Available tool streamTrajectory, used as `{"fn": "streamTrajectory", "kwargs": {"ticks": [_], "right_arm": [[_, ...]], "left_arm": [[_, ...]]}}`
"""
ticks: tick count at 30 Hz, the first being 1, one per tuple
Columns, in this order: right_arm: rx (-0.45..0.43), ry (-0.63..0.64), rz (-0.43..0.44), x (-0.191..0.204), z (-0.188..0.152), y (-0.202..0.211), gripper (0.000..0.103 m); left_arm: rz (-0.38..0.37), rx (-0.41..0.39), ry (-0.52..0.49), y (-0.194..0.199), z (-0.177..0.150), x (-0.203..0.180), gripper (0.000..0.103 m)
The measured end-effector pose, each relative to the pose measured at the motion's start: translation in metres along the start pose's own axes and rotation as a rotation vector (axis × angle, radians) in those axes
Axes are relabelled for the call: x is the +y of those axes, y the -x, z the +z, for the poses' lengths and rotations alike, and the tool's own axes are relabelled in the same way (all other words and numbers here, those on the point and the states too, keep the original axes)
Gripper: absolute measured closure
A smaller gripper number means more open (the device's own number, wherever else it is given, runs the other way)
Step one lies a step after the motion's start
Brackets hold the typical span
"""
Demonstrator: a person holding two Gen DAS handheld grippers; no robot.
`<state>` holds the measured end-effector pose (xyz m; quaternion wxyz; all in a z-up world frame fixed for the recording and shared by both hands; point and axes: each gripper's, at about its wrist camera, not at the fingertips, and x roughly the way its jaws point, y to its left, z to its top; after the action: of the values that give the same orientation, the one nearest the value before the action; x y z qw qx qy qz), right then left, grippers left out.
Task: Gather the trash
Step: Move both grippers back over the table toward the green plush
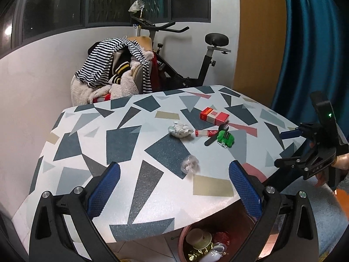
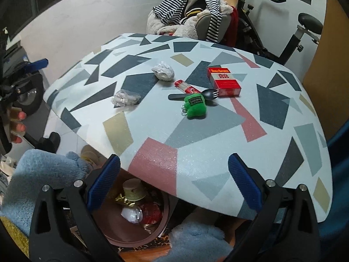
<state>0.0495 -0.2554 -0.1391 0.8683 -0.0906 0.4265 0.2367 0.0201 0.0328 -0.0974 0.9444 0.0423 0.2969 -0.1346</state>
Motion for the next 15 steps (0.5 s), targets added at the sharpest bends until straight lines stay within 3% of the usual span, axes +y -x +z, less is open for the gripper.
{"fn": "streamTrajectory", "kwargs": {"ticks": [7,15], "right_arm": [[0.000,-0.009,-0.061,-0.005,0.008,-0.013,0.006],[0.023,-0.042,-0.022,-0.032,0.024,-0.043,0.008]], "left_arm": [[-0.002,0.030,0.017,-0.011,-0.001,0.006,0.006],[0.000,0.093,0.065,-0.041,-0.008,0.020,0.006]]}}
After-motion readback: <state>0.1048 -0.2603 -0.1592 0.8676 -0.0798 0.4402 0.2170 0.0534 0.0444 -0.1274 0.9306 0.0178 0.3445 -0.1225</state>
